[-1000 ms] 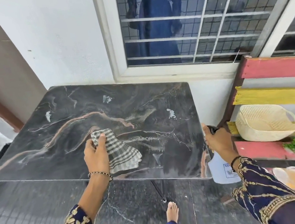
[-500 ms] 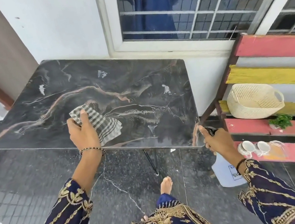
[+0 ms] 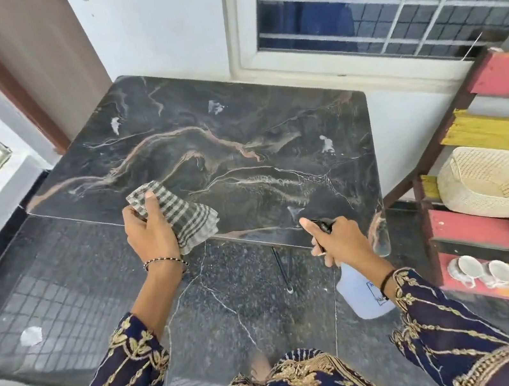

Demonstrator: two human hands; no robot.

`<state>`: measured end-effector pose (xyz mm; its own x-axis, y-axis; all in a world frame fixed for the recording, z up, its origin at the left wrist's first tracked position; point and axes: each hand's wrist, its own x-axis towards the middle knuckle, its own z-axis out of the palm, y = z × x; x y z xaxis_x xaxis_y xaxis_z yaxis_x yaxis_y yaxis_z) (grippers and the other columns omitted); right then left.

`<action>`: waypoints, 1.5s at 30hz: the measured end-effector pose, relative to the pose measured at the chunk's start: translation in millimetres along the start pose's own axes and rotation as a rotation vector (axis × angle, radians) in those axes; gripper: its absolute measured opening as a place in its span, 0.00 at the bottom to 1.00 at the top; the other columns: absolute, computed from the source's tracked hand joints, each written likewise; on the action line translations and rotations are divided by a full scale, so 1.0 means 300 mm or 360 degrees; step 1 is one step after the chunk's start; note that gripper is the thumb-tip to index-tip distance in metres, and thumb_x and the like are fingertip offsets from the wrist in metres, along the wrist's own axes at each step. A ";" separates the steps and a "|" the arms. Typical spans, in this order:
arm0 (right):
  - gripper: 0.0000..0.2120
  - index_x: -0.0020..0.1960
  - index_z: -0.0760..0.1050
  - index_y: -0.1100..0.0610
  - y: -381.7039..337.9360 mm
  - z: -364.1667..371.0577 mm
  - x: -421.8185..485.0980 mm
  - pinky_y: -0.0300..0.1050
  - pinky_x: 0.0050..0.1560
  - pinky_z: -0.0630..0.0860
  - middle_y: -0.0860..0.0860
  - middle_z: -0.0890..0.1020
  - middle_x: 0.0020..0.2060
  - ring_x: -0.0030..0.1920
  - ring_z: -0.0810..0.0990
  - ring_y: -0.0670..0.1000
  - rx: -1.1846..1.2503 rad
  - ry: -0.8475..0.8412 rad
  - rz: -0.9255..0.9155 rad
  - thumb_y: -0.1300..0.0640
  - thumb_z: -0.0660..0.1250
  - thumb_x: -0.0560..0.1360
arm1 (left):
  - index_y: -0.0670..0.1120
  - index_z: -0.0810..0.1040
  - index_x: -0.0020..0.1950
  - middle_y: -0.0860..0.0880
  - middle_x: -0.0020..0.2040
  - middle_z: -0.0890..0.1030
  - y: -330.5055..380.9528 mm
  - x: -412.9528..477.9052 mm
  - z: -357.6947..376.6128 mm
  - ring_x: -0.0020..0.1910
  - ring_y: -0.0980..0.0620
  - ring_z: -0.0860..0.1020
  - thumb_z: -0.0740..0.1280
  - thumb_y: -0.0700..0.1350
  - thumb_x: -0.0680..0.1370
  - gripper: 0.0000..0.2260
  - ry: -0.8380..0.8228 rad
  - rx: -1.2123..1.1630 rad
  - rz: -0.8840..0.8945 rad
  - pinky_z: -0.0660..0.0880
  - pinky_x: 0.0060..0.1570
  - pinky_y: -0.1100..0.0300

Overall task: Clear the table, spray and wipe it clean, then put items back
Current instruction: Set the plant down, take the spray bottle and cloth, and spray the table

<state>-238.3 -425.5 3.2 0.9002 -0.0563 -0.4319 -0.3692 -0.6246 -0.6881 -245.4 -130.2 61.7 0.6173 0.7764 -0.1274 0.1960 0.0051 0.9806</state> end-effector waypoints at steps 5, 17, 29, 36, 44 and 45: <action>0.33 0.39 0.80 0.69 -0.099 0.055 0.053 0.39 0.21 0.71 0.53 0.81 0.25 0.18 0.73 0.44 0.0053 0.0015 -0.0075 0.36 0.67 0.77 | 0.51 0.61 0.34 0.54 0.30 0.63 -0.022 0.027 0.030 0.27 0.57 0.60 0.65 0.55 0.78 0.18 0.0029 0.0047 0.0014 0.60 0.31 0.59; 0.17 0.52 0.75 0.57 -0.061 -0.179 0.216 0.41 0.28 0.75 0.52 0.88 0.37 0.22 0.75 0.50 0.0520 0.0146 -0.0061 0.42 0.65 0.80 | 0.48 0.59 0.36 0.53 0.30 0.59 -0.013 -0.100 0.385 0.26 0.57 0.57 0.66 0.53 0.78 0.19 -0.0401 0.0140 0.0112 0.57 0.28 0.62; 0.08 0.52 0.80 0.58 0.416 -0.834 0.475 0.42 0.26 0.70 0.55 0.88 0.43 0.29 0.84 0.54 0.1163 0.0564 -0.0261 0.53 0.70 0.79 | 0.47 0.76 0.60 0.50 0.36 0.75 0.085 -0.586 1.272 0.34 0.52 0.73 0.67 0.55 0.78 0.16 -0.1057 0.0114 -0.0004 0.72 0.36 0.62; 0.07 0.46 0.86 0.55 0.732 -1.213 0.665 0.46 0.44 0.78 0.51 0.87 0.34 0.38 0.87 0.52 0.1043 0.0938 -0.0217 0.52 0.73 0.77 | 0.36 0.74 0.57 0.38 0.39 0.76 0.027 -0.872 1.726 0.38 0.42 0.75 0.67 0.53 0.78 0.20 -0.1303 0.0241 -0.0028 0.73 0.38 0.62; 0.16 0.47 0.85 0.53 1.034 -1.423 0.884 0.43 0.31 0.71 0.49 0.81 0.28 0.28 0.78 0.49 0.0346 0.1207 -0.0176 0.42 0.67 0.78 | 0.50 0.73 0.45 0.49 0.30 0.66 -0.085 -0.999 1.978 0.27 0.55 0.63 0.67 0.51 0.79 0.07 -0.1365 0.0416 -0.0041 0.61 0.27 0.65; 0.17 0.45 0.84 0.54 1.071 -1.430 0.915 0.44 0.30 0.70 0.51 0.81 0.28 0.28 0.79 0.52 0.0221 0.1226 -0.0134 0.41 0.66 0.78 | 0.53 0.71 0.42 0.48 0.31 0.66 -0.096 -1.002 1.998 0.29 0.53 0.64 0.67 0.51 0.79 0.08 -0.1361 0.0456 -0.0021 0.61 0.30 0.63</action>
<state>-10.8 -975.7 -86.3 0.8143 -0.5688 0.1161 -0.2723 -0.5508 -0.7889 20.1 -741.4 -17.4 0.9471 0.0429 -0.3182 0.3191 -0.2356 0.9180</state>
